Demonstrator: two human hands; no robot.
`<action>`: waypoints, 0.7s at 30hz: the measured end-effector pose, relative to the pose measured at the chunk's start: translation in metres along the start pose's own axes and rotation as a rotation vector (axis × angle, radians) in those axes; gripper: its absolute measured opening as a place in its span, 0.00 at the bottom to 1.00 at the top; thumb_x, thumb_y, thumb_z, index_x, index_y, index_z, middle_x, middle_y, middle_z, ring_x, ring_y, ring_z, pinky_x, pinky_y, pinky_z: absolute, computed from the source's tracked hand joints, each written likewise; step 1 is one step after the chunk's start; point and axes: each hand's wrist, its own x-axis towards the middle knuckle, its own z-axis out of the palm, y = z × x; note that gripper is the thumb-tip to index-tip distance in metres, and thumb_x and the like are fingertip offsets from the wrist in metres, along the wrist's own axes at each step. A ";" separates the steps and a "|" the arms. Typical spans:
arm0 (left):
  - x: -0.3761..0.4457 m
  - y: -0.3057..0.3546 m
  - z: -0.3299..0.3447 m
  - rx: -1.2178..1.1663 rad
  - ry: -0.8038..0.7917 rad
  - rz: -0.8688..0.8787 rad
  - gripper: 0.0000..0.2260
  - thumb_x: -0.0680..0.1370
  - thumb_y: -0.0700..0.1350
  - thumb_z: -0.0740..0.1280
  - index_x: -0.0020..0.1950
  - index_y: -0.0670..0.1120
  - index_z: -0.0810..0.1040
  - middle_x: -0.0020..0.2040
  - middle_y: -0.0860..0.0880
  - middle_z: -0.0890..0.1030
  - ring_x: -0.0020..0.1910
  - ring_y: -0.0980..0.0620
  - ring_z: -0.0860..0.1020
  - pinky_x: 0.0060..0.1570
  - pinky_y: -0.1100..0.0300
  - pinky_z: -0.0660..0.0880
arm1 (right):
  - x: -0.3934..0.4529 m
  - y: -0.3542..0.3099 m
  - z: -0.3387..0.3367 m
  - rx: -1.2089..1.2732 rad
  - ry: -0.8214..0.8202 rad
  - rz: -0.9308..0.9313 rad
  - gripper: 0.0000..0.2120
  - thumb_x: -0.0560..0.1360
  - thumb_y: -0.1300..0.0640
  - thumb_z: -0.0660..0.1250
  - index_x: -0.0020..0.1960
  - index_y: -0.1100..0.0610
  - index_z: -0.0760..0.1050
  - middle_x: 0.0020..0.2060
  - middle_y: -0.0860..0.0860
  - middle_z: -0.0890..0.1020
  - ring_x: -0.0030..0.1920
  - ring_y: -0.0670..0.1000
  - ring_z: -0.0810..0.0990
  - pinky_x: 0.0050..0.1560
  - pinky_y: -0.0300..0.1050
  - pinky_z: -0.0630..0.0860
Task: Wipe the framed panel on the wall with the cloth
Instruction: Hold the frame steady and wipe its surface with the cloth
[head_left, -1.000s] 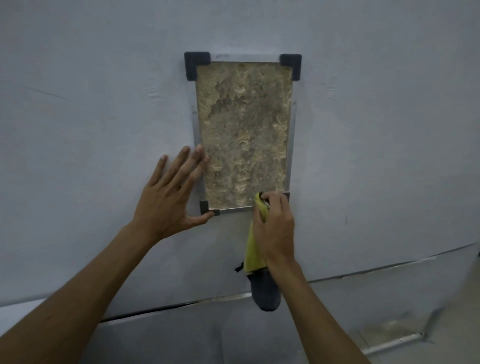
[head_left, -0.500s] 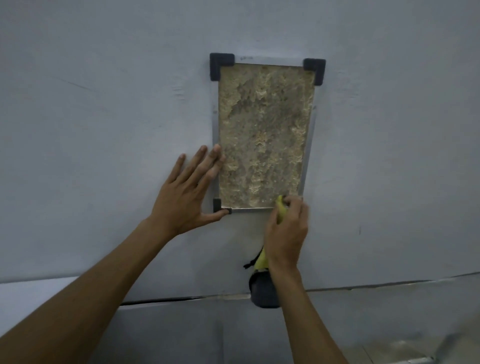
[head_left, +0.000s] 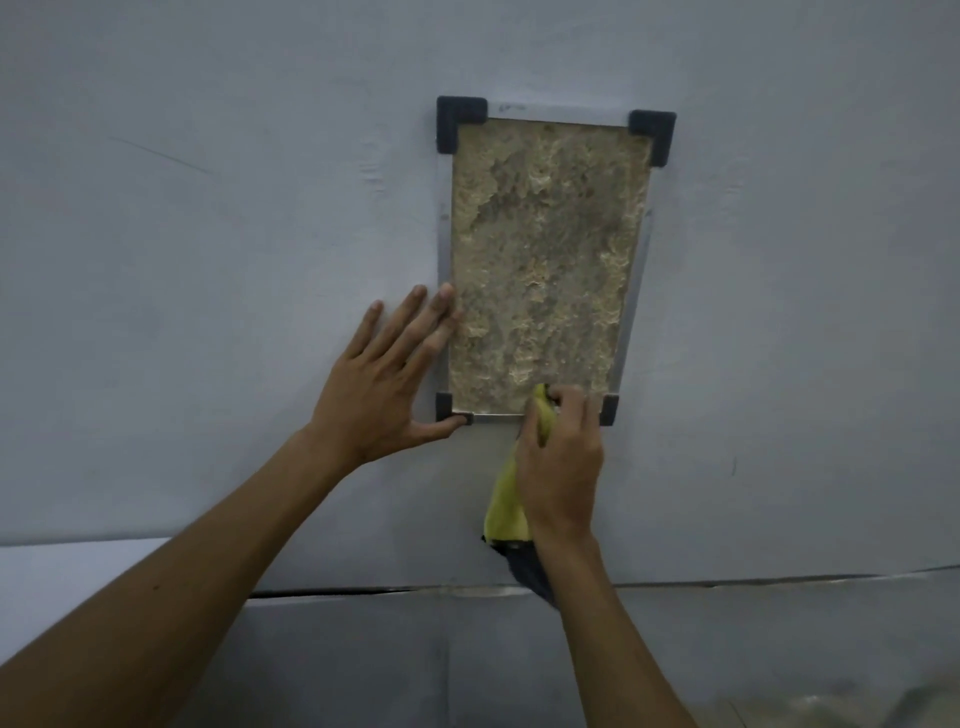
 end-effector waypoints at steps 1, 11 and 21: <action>0.000 0.000 0.000 -0.004 -0.002 0.002 0.49 0.73 0.74 0.60 0.83 0.45 0.50 0.84 0.47 0.50 0.82 0.45 0.50 0.78 0.38 0.53 | 0.002 0.003 -0.002 0.025 0.082 0.074 0.07 0.78 0.64 0.67 0.55 0.62 0.74 0.50 0.56 0.76 0.46 0.49 0.74 0.46 0.28 0.65; 0.001 -0.004 -0.006 -0.017 -0.029 0.023 0.48 0.74 0.74 0.61 0.83 0.46 0.49 0.84 0.48 0.49 0.82 0.46 0.50 0.78 0.39 0.54 | -0.010 -0.004 0.008 0.063 0.040 0.046 0.07 0.79 0.63 0.67 0.56 0.61 0.74 0.51 0.55 0.76 0.48 0.48 0.75 0.47 0.29 0.69; 0.000 -0.009 -0.014 -0.031 -0.073 0.048 0.46 0.75 0.73 0.60 0.83 0.48 0.49 0.84 0.49 0.48 0.82 0.47 0.49 0.78 0.42 0.56 | -0.017 -0.014 0.016 0.081 -0.011 -0.023 0.09 0.78 0.64 0.67 0.57 0.60 0.73 0.53 0.54 0.75 0.47 0.45 0.72 0.49 0.29 0.71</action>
